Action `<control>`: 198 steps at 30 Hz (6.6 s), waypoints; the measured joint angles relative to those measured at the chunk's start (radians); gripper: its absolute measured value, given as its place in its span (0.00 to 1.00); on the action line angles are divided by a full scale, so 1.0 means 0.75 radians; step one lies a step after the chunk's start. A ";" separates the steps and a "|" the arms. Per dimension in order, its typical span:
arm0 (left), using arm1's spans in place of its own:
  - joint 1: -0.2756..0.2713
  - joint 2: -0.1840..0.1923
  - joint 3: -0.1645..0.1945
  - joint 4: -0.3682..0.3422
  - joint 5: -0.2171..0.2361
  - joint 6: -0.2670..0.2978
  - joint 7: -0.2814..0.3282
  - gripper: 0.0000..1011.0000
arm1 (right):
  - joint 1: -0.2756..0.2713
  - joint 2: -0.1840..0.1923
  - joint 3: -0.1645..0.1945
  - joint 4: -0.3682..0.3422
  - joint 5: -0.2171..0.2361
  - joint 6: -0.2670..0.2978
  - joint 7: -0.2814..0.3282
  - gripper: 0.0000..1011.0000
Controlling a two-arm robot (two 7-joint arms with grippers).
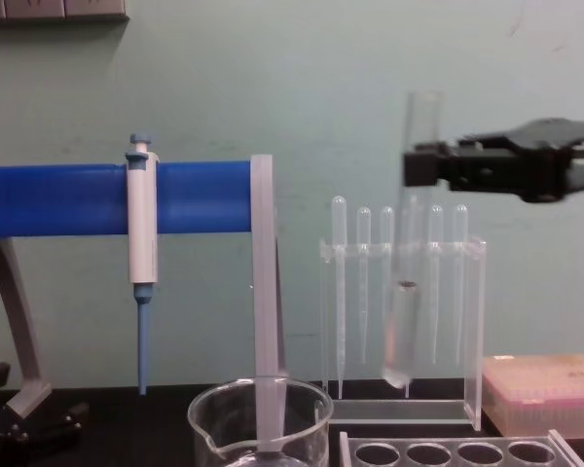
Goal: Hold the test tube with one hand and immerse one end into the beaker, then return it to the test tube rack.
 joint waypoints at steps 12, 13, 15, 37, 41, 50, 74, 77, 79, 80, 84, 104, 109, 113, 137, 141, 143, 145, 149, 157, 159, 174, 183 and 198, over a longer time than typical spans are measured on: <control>0.000 0.000 0.000 0.000 0.000 0.000 0.000 0.99 | 0.160 -0.147 -0.135 0.046 -0.018 0.036 0.006 0.23; 0.000 0.000 0.000 0.000 0.000 0.000 0.000 0.99 | 0.173 -0.166 -0.153 0.062 -0.021 0.037 0.006 0.23; 0.000 0.000 0.000 0.000 0.000 0.000 0.000 0.99 | 0.184 -0.184 -0.168 0.080 -0.023 0.037 0.006 0.23; 0.000 0.000 0.000 0.000 0.000 0.000 0.000 0.99 | 0.176 -0.314 -0.291 0.353 -0.124 -0.073 0.024 0.23; 0.000 0.000 0.000 0.000 0.000 0.000 0.000 0.99 | 0.158 -0.325 -0.299 0.379 -0.141 -0.089 0.025 0.23; 0.000 0.000 0.000 0.000 0.000 0.000 0.000 0.99 | 0.125 -0.353 -0.282 0.434 -0.168 -0.141 0.025 0.23; 0.000 0.000 0.000 0.000 0.000 0.000 0.000 0.99 | 0.111 -0.375 -0.264 0.468 -0.183 -0.148 0.042 0.23; 0.000 0.000 0.000 0.000 0.000 0.000 0.000 0.99 | 0.112 -0.375 -0.264 0.467 -0.182 -0.148 0.041 0.23; 0.000 0.000 0.000 0.000 0.000 0.000 0.000 0.99 | 0.112 -0.374 -0.264 0.467 -0.182 -0.148 0.041 0.23; 0.000 0.000 0.000 0.000 0.000 0.000 0.000 0.99 | 0.112 -0.374 -0.264 0.467 -0.182 -0.148 0.041 0.23; 0.000 0.000 0.000 0.000 0.000 0.000 0.000 0.99 | 0.112 -0.374 -0.264 0.466 -0.182 -0.148 0.040 0.23; 0.000 0.000 0.000 0.000 0.000 0.000 0.000 0.99 | 0.113 -0.373 -0.264 0.464 -0.181 -0.147 0.038 0.23; 0.000 0.000 0.000 0.000 0.000 0.000 0.000 0.99 | 0.113 -0.373 -0.264 0.464 -0.181 -0.147 0.038 0.23; 0.000 0.000 0.000 0.000 0.000 0.000 0.000 0.99 | 0.113 -0.373 -0.264 0.464 -0.181 -0.147 0.038 0.23; 0.000 0.000 0.000 0.000 0.000 0.000 0.000 0.99 | 0.113 -0.373 -0.264 0.464 -0.181 -0.147 0.038 0.23; 0.000 0.000 0.000 0.000 0.000 0.000 0.000 0.99 | 0.113 -0.373 -0.264 0.464 -0.181 -0.147 0.038 0.23; 0.000 0.000 0.000 0.000 0.000 0.000 0.000 0.99 | 0.113 -0.373 -0.264 0.464 -0.181 -0.147 0.038 0.23; 0.000 0.000 0.000 0.000 0.000 0.000 0.000 0.99 | 0.113 -0.373 -0.264 0.464 -0.181 -0.148 0.038 0.23; 0.000 0.000 0.000 0.000 0.000 0.000 0.000 0.99 | 0.113 -0.373 -0.264 0.464 -0.181 -0.148 0.038 0.23; 0.000 0.000 0.000 0.000 0.000 0.000 0.000 0.99 | 0.113 -0.373 -0.264 0.464 -0.181 -0.147 0.038 0.23; 0.000 0.000 0.000 0.000 0.000 0.000 0.000 0.99 | 0.113 -0.373 -0.264 0.464 -0.181 -0.148 0.038 0.23; 0.000 0.000 0.000 0.000 0.000 0.000 0.000 0.99 | 0.113 -0.373 -0.264 0.464 -0.181 -0.147 0.038 0.23; 0.000 0.000 0.000 0.000 0.000 0.000 0.000 0.99 | 0.113 -0.373 -0.264 0.464 -0.181 -0.148 0.038 0.23; 0.000 0.000 0.000 0.000 0.000 0.000 0.000 0.99 | 0.113 -0.373 -0.264 0.464 -0.181 -0.147 0.038 0.23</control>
